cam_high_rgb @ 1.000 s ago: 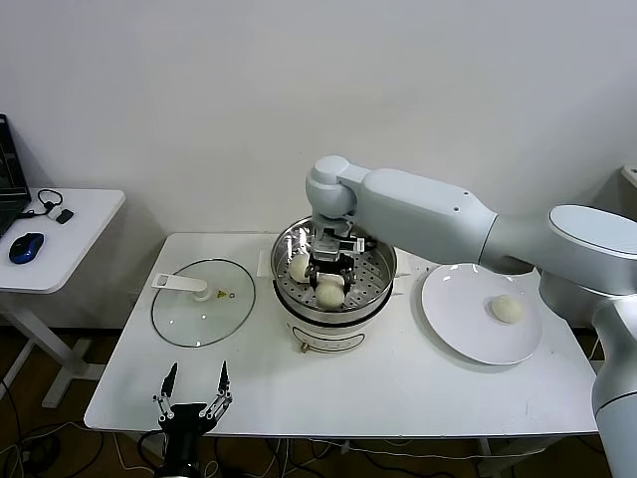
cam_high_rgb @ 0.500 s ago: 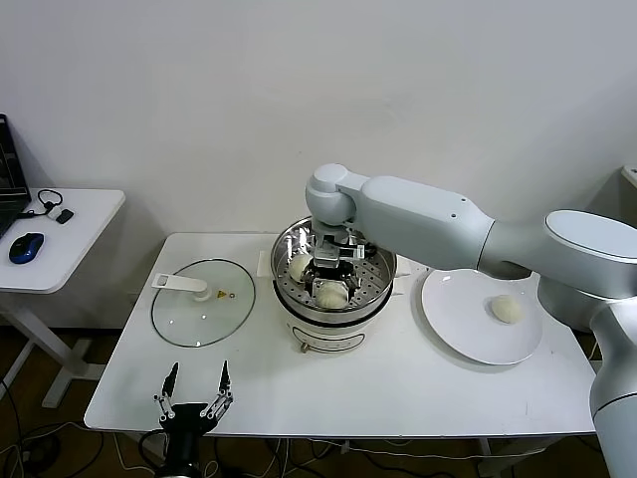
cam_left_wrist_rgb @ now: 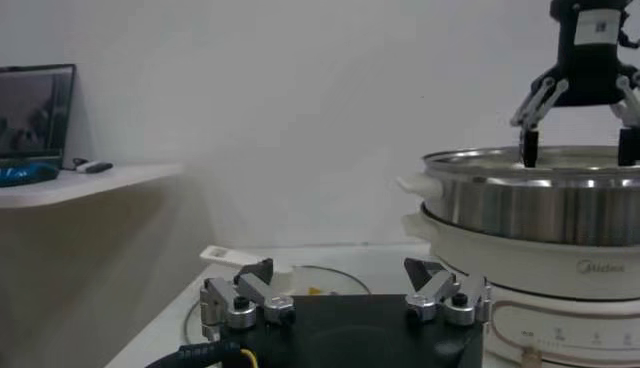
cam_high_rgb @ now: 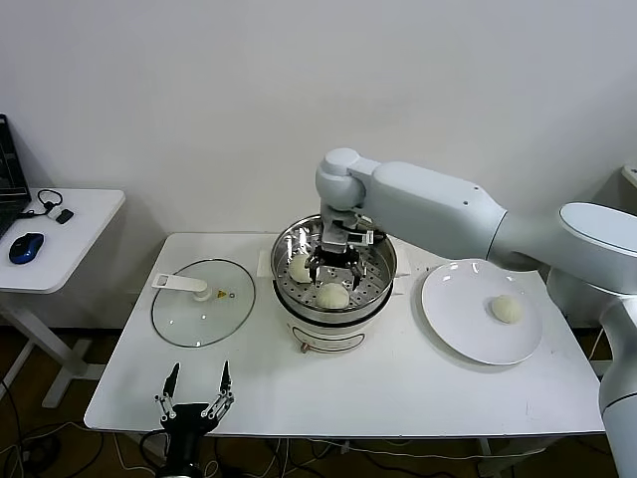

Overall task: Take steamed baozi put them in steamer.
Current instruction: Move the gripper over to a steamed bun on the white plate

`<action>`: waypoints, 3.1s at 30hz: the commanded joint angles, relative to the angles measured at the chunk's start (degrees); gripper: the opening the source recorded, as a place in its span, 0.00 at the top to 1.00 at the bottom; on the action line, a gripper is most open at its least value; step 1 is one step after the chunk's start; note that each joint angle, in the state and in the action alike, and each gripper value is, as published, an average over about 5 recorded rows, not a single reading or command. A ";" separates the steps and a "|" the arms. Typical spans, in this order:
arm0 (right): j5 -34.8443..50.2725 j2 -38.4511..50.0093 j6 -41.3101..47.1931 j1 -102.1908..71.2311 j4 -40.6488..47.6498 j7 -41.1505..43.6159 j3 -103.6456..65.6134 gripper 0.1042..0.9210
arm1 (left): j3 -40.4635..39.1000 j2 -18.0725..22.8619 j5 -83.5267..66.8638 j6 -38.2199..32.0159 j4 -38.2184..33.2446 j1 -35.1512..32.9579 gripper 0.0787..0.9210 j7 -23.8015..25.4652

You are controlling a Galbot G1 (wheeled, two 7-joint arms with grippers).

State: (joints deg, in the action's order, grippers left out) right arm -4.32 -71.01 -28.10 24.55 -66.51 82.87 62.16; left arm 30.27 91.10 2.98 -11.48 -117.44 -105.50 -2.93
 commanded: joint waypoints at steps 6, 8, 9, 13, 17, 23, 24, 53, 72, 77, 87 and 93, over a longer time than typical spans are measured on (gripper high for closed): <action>13.23 9.41 12.97 8.42 6.39 -0.26 0.50 0.12 | -0.46 -0.23 0.09 0.01 -0.04 0.09 0.12 0.03; 15.57 11.85 15.82 9.81 7.74 -0.27 1.43 0.12 | -0.67 -0.35 0.07 0.03 -0.03 0.17 0.12 0.03; 16.39 12.92 16.65 10.18 8.42 -0.17 1.59 0.12 | -0.77 -0.42 0.07 0.05 0.01 0.22 0.12 0.03; 17.76 17.35 19.52 10.65 10.96 0.56 1.57 0.12 | -1.17 -0.72 0.06 0.01 0.21 0.33 0.12 0.05; 17.07 22.02 23.11 9.73 11.78 0.61 1.31 0.12 | -1.40 -1.00 0.02 -0.13 0.31 0.18 0.12 0.08; 14.30 28.63 25.99 5.48 12.75 0.11 -0.98 0.12 | -1.88 -1.20 0.06 -0.13 0.37 0.40 0.12 0.12; 13.46 29.42 26.16 4.41 13.19 -0.01 -1.86 0.12 | -1.98 -1.21 0.06 -0.13 0.34 0.42 0.12 0.13; -34.05 26.11 10.98 -29.03 27.91 -2.54 -45.56 0.12 | -1.61 -1.09 -0.12 -0.64 0.34 0.19 0.12 0.17; -38.64 17.91 9.51 -31.05 36.04 -7.49 -56.33 0.12 | -1.23 -1.17 -0.36 -0.46 1.04 -0.16 0.12 0.22; -42.75 17.05 7.34 -31.69 35.89 -8.79 -58.49 0.12 | -1.21 -1.09 -0.40 -0.46 1.16 -0.12 0.12 0.21; -47.31 16.37 5.58 -32.38 36.56 -9.78 -61.67 0.12 | -1.33 -1.04 -0.38 -0.50 1.28 -0.19 0.12 0.21; -46.97 16.23 5.60 -32.74 36.60 -10.06 -62.18 0.12 | -1.49 -0.99 -0.31 -0.46 1.26 -0.17 0.12 0.22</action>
State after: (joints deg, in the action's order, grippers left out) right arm -48.37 -54.07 -21.35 -7.58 -30.50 73.49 2.41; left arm 28.84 90.02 2.60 -11.98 -116.14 -105.64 -2.74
